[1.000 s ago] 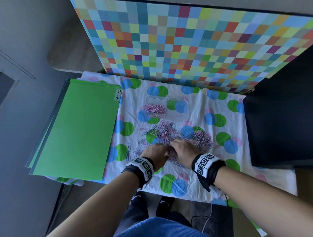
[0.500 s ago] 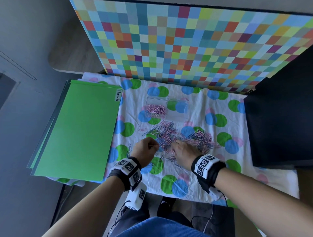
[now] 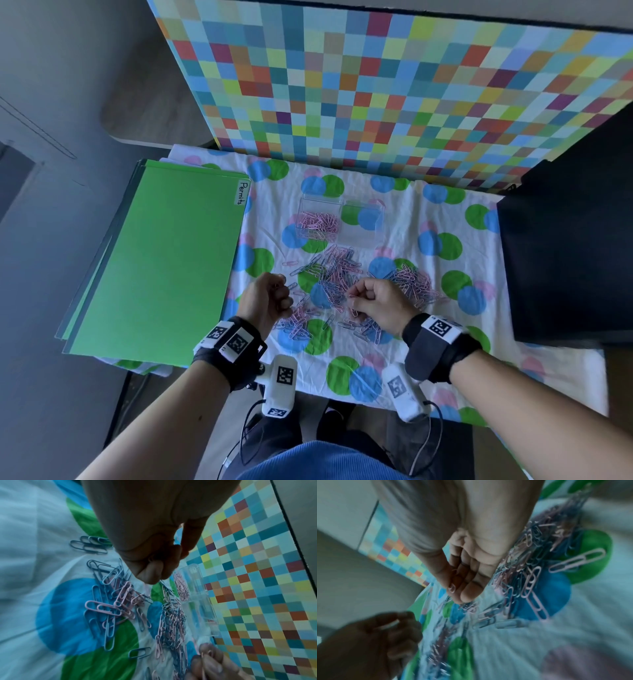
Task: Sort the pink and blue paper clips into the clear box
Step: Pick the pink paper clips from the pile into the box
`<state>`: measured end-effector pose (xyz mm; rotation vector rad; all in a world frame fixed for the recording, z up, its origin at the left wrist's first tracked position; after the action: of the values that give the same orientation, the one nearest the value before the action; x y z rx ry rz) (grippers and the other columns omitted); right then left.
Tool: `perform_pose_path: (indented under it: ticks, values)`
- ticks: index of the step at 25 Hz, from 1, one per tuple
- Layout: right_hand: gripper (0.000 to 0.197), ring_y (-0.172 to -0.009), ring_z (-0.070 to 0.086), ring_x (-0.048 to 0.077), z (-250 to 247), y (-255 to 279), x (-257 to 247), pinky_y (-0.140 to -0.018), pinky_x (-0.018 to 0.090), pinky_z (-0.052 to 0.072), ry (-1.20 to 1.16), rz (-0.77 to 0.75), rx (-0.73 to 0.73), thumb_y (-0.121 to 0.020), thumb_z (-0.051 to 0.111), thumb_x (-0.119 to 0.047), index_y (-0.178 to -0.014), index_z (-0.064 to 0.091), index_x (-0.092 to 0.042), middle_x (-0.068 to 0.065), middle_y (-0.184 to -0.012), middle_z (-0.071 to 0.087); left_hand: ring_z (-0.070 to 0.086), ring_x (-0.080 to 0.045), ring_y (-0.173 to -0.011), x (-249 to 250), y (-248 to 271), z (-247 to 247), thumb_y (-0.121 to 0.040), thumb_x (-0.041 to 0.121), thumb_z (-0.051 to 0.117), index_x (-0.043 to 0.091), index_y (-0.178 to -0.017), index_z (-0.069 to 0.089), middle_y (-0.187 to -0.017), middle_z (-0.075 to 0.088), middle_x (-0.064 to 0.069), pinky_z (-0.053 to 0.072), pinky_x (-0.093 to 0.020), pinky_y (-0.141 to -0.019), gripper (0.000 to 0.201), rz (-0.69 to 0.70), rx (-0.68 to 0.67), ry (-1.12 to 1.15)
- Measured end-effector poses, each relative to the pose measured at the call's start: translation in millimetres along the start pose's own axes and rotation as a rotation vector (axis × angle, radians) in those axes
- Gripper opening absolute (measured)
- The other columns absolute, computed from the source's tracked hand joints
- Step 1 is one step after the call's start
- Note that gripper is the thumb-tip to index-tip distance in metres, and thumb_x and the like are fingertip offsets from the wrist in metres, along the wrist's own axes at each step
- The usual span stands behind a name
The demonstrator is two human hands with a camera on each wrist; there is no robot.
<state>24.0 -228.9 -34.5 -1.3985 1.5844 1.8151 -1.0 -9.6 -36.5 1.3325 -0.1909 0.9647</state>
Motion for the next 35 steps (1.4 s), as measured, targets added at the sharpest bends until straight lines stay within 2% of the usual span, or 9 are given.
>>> perform_pose_path:
  ticks: [3, 9, 11, 15, 18, 22, 26, 31, 35]
  values:
    - [0.016, -0.058, 0.062, 0.022, 2, 5, -4, -0.053, 0.028, 0.053, -0.332, 0.055, -0.034, -0.088, 0.054, 0.009, -0.099, 0.062, 0.0, 0.014, -0.068, 0.065, 0.018, -0.012, -0.047, -3, 4, -6, -0.087, 0.01, 0.04, 0.016, -0.069, 0.042, -0.051, 0.022, 0.005, 0.014, -0.022, -0.049, 0.02, 0.013, 0.044, -0.163]
    - [0.023, -0.048, 0.047, 0.018, 4, 6, -4, -0.041, 0.024, 0.034, -0.621, 0.221, 0.066, -0.085, 0.037, 0.005, -0.075, 0.056, -0.003, 0.009, -0.058, 0.053, 0.037, -0.011, -0.049, -13, 15, -14, -0.09, -0.003, 0.031, 0.011, -0.076, 0.059, -0.058, 0.045, 0.003, 0.03, -0.021, -0.044, 0.034, 0.136, -0.016, -0.765]
    - [0.019, -0.046, 0.041, 0.015, 2, 1, 0, -0.042, 0.023, 0.028, -0.43, 0.202, 0.125, -0.085, 0.041, 0.0, -0.076, 0.057, -0.004, 0.004, -0.055, 0.049, 0.048, -0.015, -0.057, -13, 17, -16, -0.09, 0.001, 0.038, 0.016, -0.075, 0.061, -0.064, 0.054, 0.004, 0.038, -0.027, -0.051, 0.031, 0.281, 0.042, -0.944]
    - [0.004, -0.053, 0.046, 0.008, 6, -5, -1, -0.053, 0.022, 0.038, 0.507, -0.11, 0.234, -0.083, 0.063, -0.015, -0.079, 0.064, -0.016, -0.009, -0.059, 0.049, 0.058, -0.011, -0.071, -18, 23, -12, -0.091, 0.03, 0.055, 0.026, -0.09, 0.062, -0.082, 0.06, 0.013, 0.044, -0.022, -0.058, 0.008, 0.51, 0.003, -1.455]
    - [0.008, -0.066, 0.047, 0.013, 12, -12, -7, -0.063, 0.023, 0.038, 0.731, -0.219, 0.23, -0.086, 0.063, -0.019, -0.093, 0.064, -0.019, -0.009, -0.076, 0.046, 0.057, -0.009, -0.08, -24, 21, -10, -0.093, 0.038, 0.051, 0.028, -0.099, 0.061, -0.1, 0.062, 0.012, 0.044, -0.022, -0.062, 0.015, 0.531, -0.036, -1.645]
    - [0.013, -0.079, 0.057, 0.019, 16, -29, -15, -0.069, 0.03, 0.049, 0.863, -0.22, 0.206, -0.089, 0.059, -0.024, -0.097, 0.065, -0.016, -0.001, -0.097, 0.054, 0.057, -0.012, -0.079, -24, 15, -10, -0.096, 0.034, 0.045, 0.022, -0.099, 0.061, -0.099, 0.061, 0.007, 0.046, -0.025, -0.065, 0.02, 0.515, -0.006, -1.598]
    - [0.01, -0.079, 0.06, 0.025, 18, -35, -16, -0.07, 0.039, 0.053, 0.877, -0.243, 0.196, -0.089, 0.055, -0.017, -0.082, 0.06, -0.012, 0.006, -0.095, 0.056, 0.059, -0.018, -0.078, -21, 11, -17, -0.092, 0.025, 0.052, 0.018, -0.091, 0.062, -0.088, 0.065, 0.002, 0.049, -0.03, -0.071, 0.013, 0.459, 0.006, -1.347]
    - [0.008, -0.072, 0.057, 0.015, 12, -32, -17, -0.067, 0.027, 0.047, 0.6, -0.233, 0.246, -0.088, 0.056, -0.01, -0.082, 0.06, -0.01, -0.001, -0.08, 0.062, 0.054, -0.009, -0.06, -14, 14, -23, -0.089, 0.017, 0.061, 0.015, -0.085, 0.062, -0.075, 0.064, 0.002, 0.047, -0.024, -0.06, 0.005, 0.357, -0.008, -0.976]
    - [0.01, -0.059, 0.05, 0.009, 10, -29, -13, -0.059, 0.028, 0.044, 0.25, -0.045, 0.117, -0.092, 0.054, -0.008, -0.085, 0.058, -0.014, -0.004, -0.071, 0.058, 0.038, -0.01, -0.049, -10, 16, -24, -0.091, -0.001, 0.052, 0.009, -0.104, 0.064, -0.066, 0.052, -0.003, 0.038, -0.022, -0.048, 0.02, 0.175, -0.104, -0.568]
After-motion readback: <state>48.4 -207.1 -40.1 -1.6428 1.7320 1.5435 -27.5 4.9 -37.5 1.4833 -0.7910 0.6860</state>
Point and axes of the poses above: each hand's wrist, its own y-axis away from the middle knuckle, its own z-axis out of the palm, x = y × z, the point moved 2 cm from there along -y, towards the middle knuckle
